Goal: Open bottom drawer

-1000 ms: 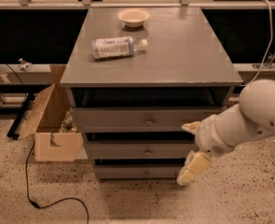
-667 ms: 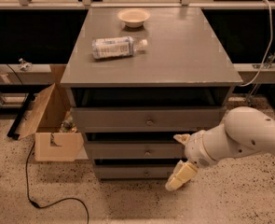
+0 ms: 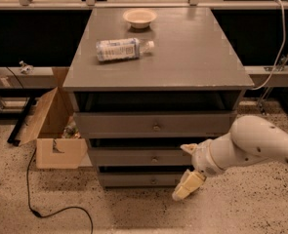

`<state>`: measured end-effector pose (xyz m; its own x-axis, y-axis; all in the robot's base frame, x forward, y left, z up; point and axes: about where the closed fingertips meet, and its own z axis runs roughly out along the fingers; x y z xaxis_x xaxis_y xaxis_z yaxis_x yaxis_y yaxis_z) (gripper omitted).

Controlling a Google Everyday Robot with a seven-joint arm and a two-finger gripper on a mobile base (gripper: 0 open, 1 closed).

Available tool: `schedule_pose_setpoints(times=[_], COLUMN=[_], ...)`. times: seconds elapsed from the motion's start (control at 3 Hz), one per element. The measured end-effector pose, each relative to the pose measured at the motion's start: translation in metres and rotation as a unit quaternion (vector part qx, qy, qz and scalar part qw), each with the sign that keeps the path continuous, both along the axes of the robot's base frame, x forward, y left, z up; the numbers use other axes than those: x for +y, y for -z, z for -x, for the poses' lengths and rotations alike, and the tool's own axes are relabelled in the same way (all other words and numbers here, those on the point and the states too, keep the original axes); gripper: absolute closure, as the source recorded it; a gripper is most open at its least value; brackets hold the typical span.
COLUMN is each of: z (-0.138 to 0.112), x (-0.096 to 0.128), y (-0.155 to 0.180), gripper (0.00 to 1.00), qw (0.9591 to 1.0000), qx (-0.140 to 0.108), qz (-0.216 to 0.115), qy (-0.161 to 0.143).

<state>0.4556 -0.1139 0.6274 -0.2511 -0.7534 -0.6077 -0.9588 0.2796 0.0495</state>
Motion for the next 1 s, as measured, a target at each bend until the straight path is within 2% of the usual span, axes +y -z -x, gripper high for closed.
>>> schedule_pose_setpoints(times=[0.67,1.0], z=[-0.014,-0.016], x=[0.002,0.006], y=[0.131,0.197], gripper=[0.00,0.00], qw=[0.9995,0.9993], qx=[0.016,0.010], qz=[-0.014,-0.009], qy=[-0.026,-0.034])
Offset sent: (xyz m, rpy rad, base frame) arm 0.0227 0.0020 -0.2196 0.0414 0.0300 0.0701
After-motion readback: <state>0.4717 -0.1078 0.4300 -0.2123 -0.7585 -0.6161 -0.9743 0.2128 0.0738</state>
